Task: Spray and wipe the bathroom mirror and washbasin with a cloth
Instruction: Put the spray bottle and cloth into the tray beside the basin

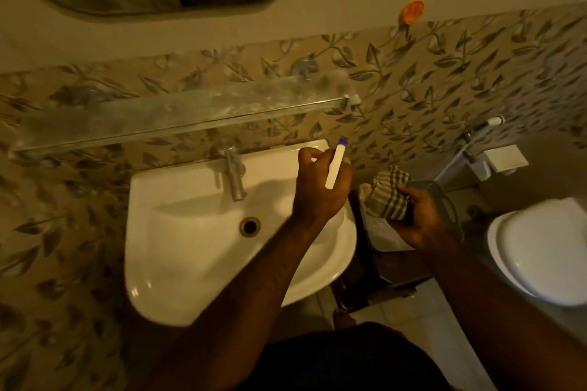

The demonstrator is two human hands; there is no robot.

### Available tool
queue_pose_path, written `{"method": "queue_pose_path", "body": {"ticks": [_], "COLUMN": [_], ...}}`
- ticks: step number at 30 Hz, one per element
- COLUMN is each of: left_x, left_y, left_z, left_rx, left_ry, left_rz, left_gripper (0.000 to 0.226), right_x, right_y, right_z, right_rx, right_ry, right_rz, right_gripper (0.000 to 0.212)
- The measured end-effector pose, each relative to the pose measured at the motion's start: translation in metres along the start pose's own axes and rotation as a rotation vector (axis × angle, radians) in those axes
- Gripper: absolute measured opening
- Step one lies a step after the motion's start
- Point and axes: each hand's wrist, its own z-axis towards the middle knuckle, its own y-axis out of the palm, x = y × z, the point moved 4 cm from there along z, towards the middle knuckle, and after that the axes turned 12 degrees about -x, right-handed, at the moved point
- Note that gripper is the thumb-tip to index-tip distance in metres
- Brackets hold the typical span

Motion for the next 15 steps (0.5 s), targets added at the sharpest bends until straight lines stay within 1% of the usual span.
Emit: {"method": "queue_pose_path", "body": {"ticks": [2, 3, 4, 6, 8, 10, 12, 13, 15], "left_x": [0.007, 0.01, 0.015, 0.019, 0.018, 0.01, -0.002, -0.01, -0.031], "left_y": [0.032, 0.046, 0.06, 0.089, 0.124, 0.16, 0.195, 0.214, 0.251], "left_z": [0.013, 0.02, 0.028, 0.044, 0.059, 0.074, 0.082, 0.085, 0.088], "left_rx": [-0.002, 0.012, 0.035, 0.039, -0.039, -0.116, -0.176, -0.219, -0.282], "left_ry": [-0.01, -0.009, -0.005, -0.009, -0.059, -0.103, -0.142, -0.182, -0.259], "left_rz": [0.052, 0.098, 0.15, 0.203, 0.212, 0.207, 0.159, 0.138, 0.108], "left_gripper": [0.024, 0.03, 0.035, 0.041, 0.042, 0.046, 0.044, 0.042, 0.041], "right_x": [-0.016, -0.024, -0.031, -0.047, -0.059, -0.068, -0.077, -0.078, -0.079], "right_y": [-0.044, -0.06, -0.077, -0.103, -0.131, -0.163, -0.195, -0.209, -0.231], "right_z": [0.008, 0.011, 0.014, 0.02, 0.028, 0.04, 0.058, 0.067, 0.084], "right_rx": [0.029, 0.044, 0.071, 0.127, 0.173, 0.225, 0.265, 0.25, 0.233], "right_ry": [0.005, 0.019, 0.024, 0.033, 0.061, 0.093, 0.13, 0.148, 0.158], "right_rz": [0.009, -0.004, -0.013, -0.042, -0.074, -0.178, -0.34, -0.43, -0.637], "right_gripper": [0.086, 0.092, 0.083, 0.052, 0.029, 0.023, 0.029, 0.033, 0.026]}}
